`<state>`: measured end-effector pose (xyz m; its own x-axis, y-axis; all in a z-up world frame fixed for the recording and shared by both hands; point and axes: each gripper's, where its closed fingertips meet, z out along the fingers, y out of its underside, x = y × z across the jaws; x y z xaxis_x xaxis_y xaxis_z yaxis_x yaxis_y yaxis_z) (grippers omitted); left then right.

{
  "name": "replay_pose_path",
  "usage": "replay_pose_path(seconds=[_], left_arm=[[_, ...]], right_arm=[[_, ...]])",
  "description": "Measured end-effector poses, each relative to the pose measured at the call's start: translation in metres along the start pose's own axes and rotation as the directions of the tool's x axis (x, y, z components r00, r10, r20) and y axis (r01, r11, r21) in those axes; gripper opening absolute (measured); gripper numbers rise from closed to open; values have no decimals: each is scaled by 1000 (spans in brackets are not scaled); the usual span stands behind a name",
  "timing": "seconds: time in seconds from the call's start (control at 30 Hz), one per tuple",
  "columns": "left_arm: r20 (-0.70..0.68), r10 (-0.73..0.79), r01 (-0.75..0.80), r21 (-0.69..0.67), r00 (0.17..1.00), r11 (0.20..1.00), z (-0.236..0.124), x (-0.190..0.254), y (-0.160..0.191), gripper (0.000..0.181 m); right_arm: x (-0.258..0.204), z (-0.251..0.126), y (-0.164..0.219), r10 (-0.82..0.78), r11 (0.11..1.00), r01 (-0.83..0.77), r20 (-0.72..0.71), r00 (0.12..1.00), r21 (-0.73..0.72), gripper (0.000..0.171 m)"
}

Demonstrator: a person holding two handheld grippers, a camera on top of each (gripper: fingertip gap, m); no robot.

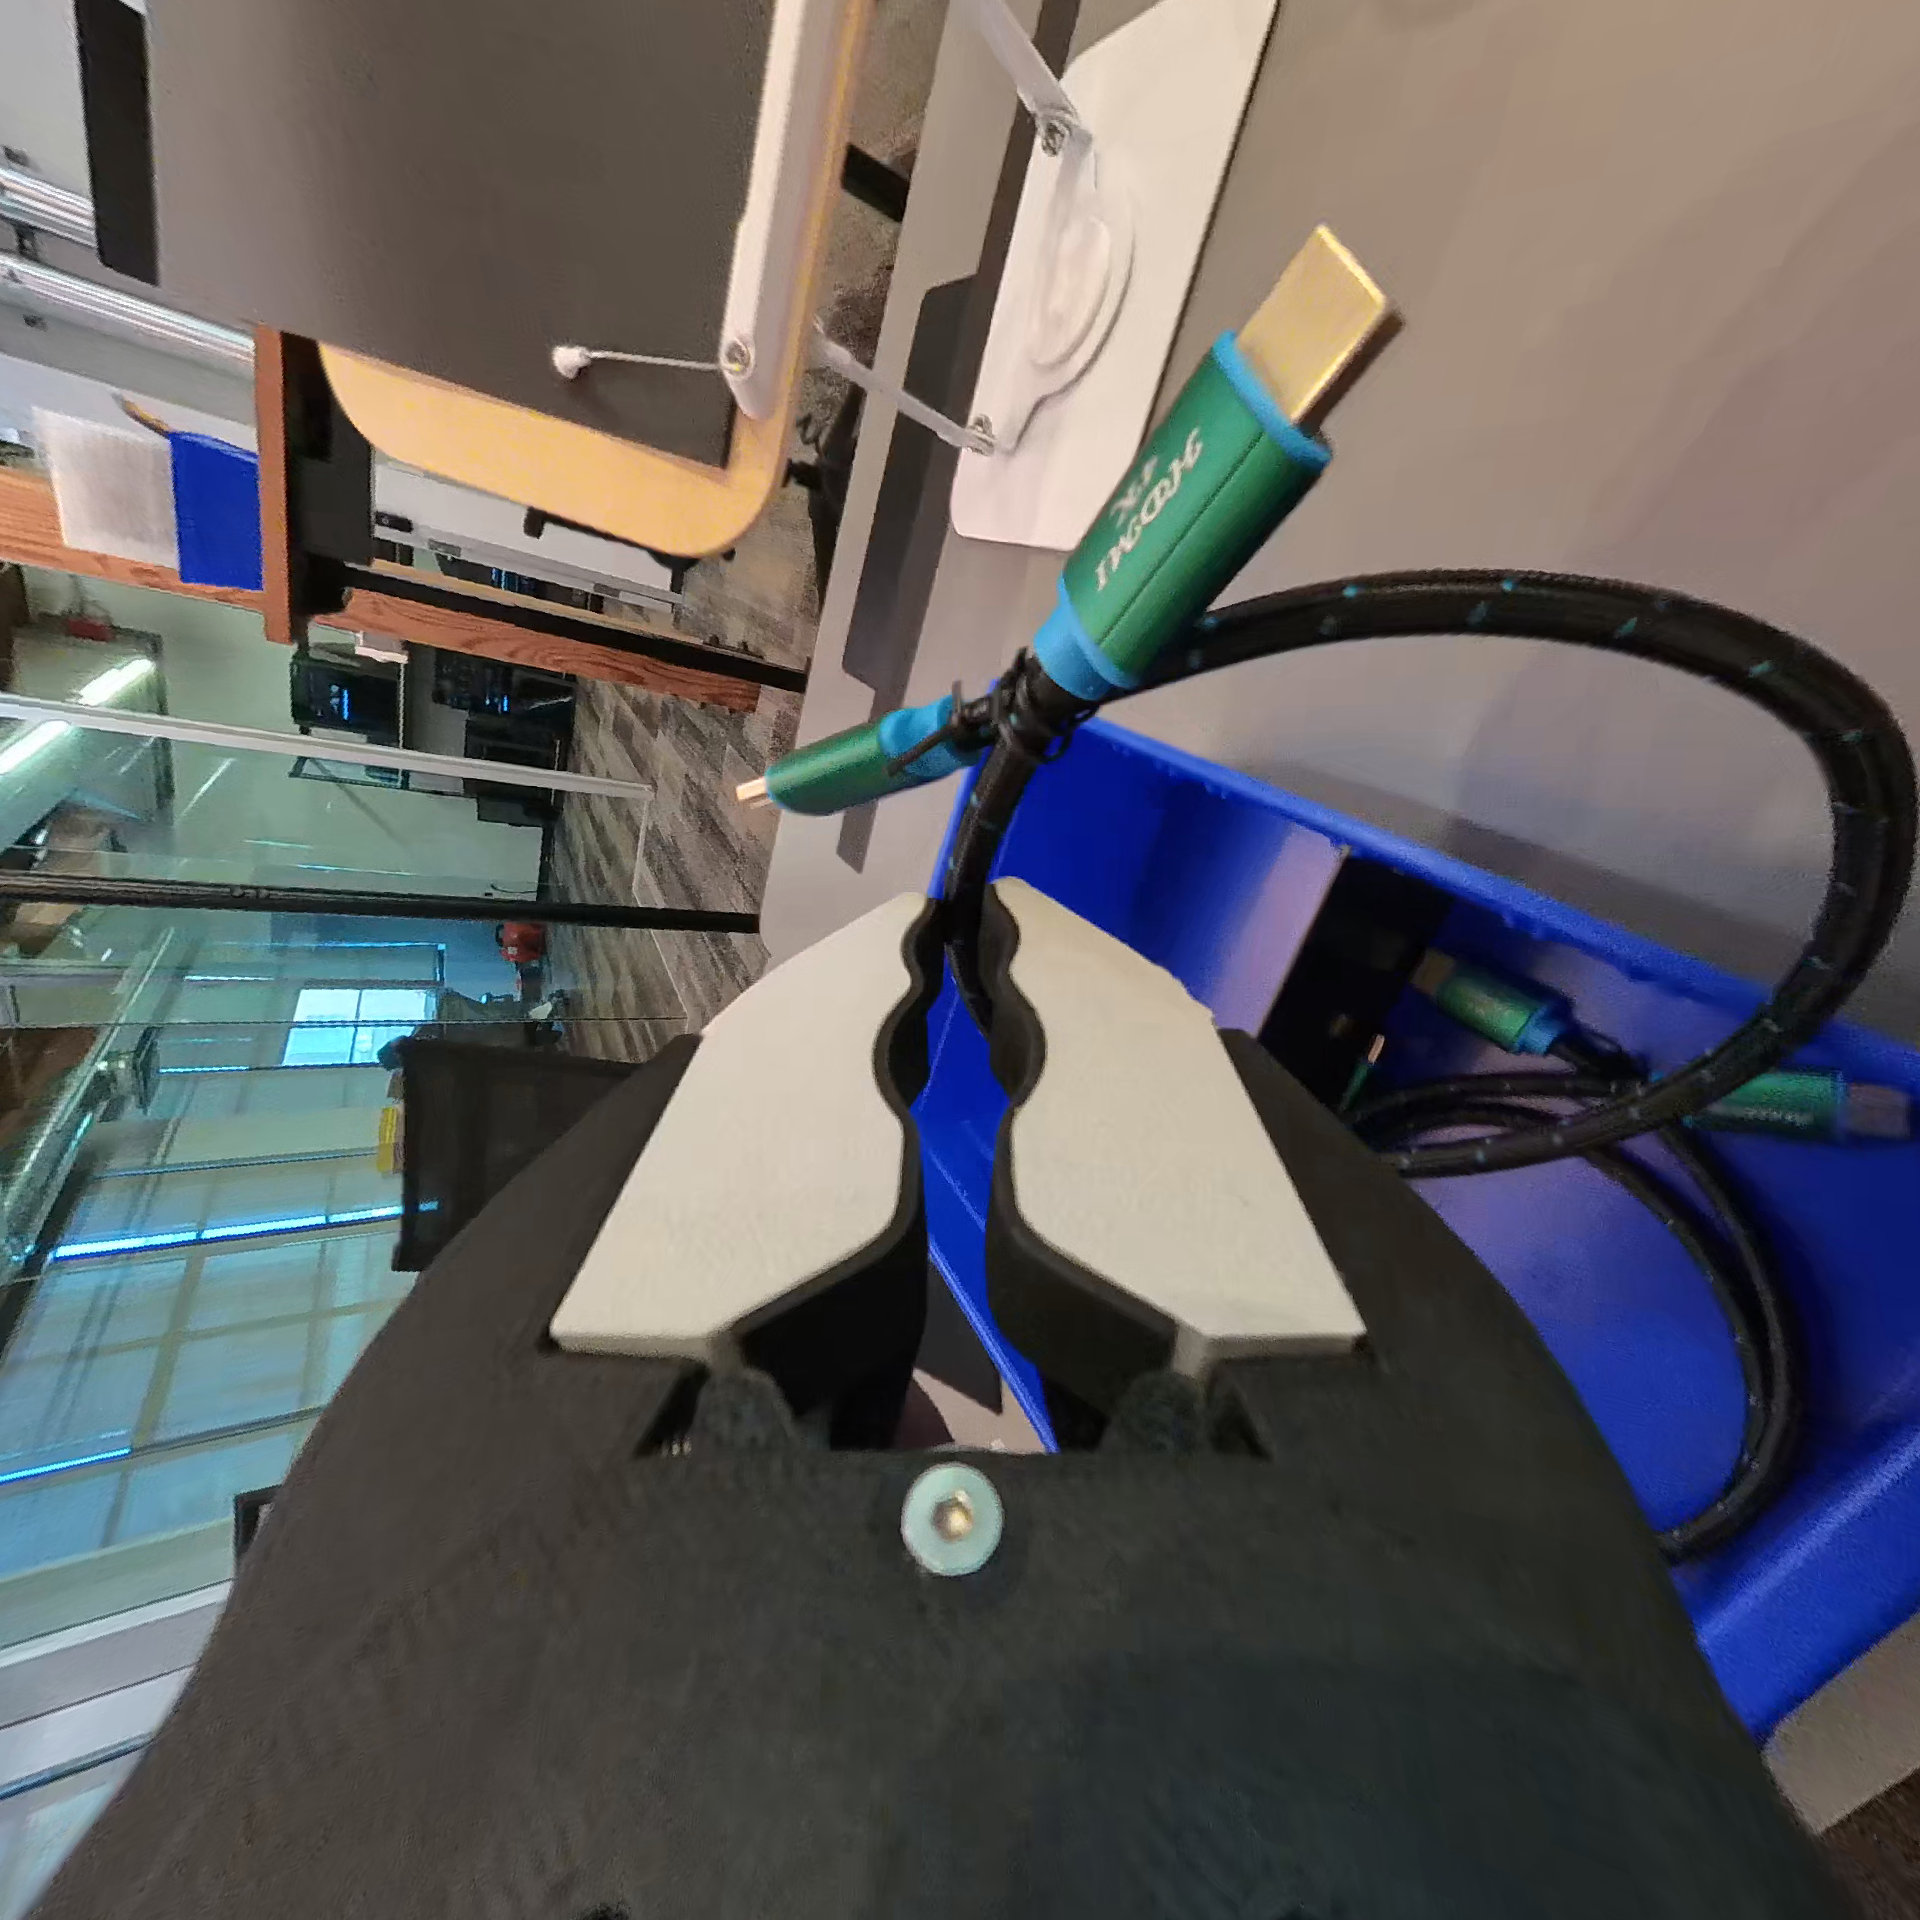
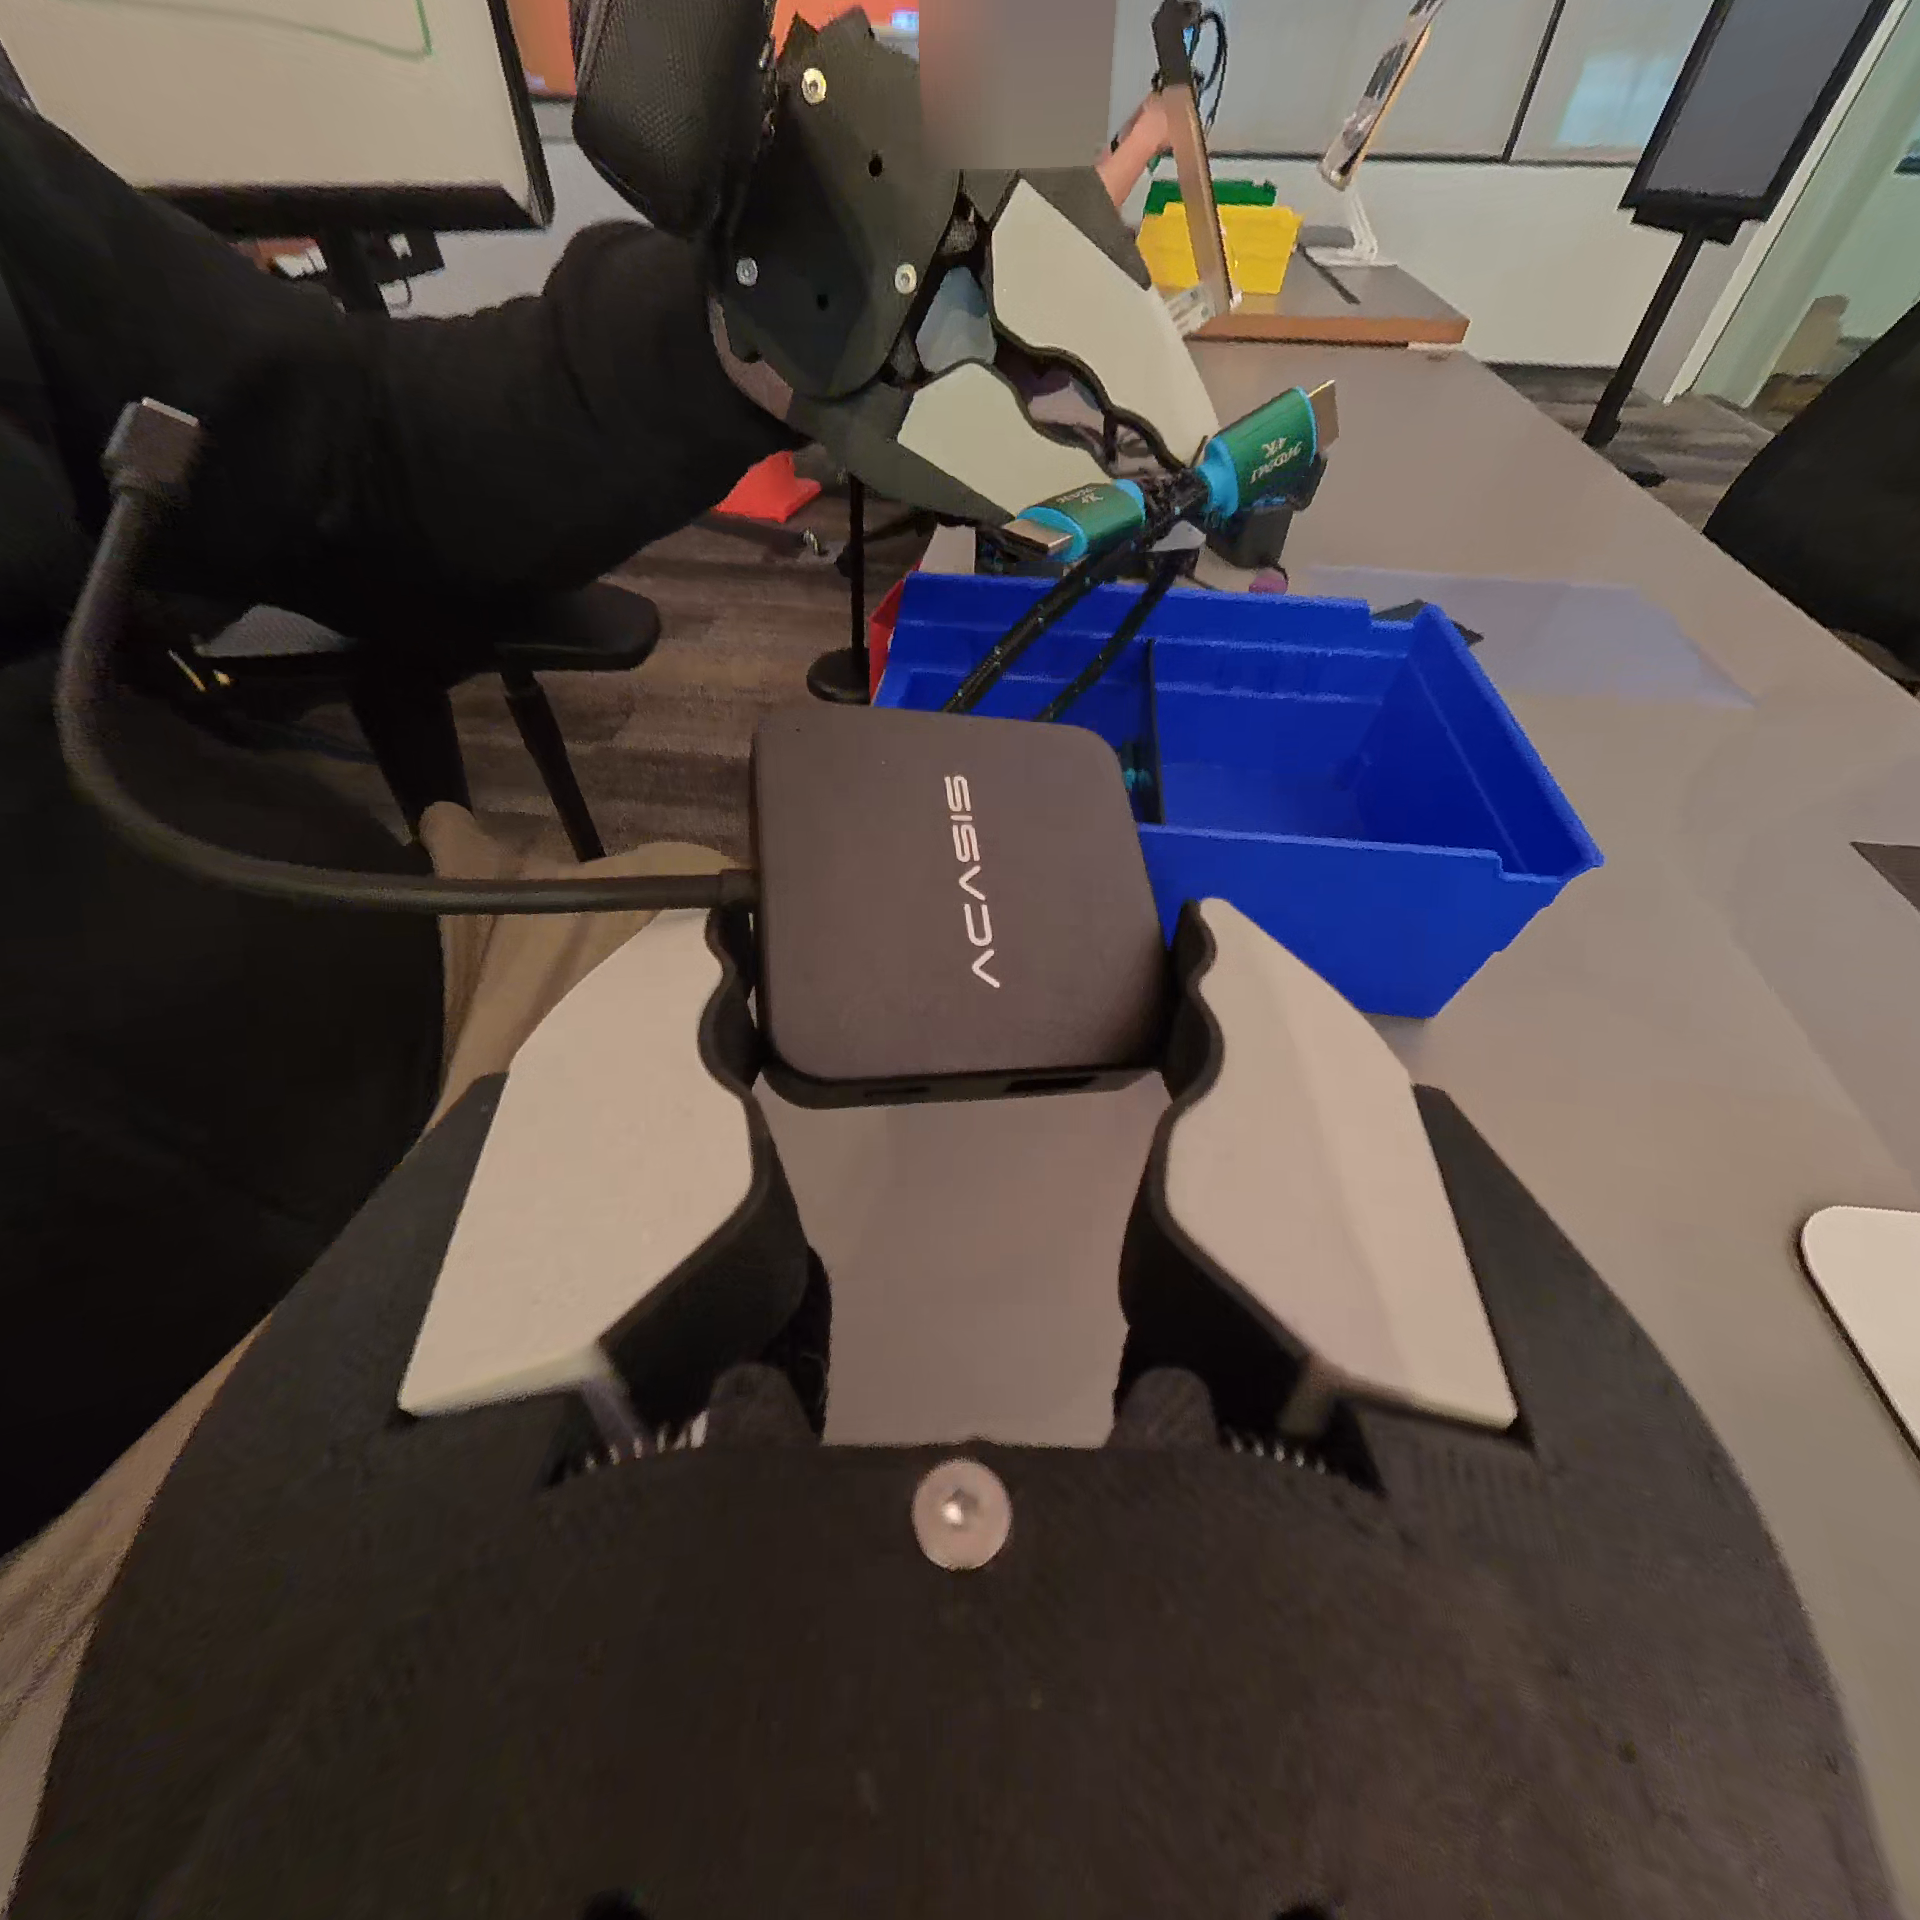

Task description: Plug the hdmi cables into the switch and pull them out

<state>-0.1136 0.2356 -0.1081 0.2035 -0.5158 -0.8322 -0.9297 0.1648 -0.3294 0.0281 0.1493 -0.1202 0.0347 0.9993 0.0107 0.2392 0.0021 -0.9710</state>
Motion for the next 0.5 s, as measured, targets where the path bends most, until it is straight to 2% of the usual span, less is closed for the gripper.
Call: replay_pose_path(seconds=[0.23,0.5], left_arm=[[-12,-38,38,48,999,998,-2,0,-39,6],[-134,-121,125,19,984,992,24,40,-58,6]], right_arm=[[-8,-20,-14,3,997,-3,-3,1000,83,76],[-11,-37,-11,8,997,-4,-49,999,81,76]])
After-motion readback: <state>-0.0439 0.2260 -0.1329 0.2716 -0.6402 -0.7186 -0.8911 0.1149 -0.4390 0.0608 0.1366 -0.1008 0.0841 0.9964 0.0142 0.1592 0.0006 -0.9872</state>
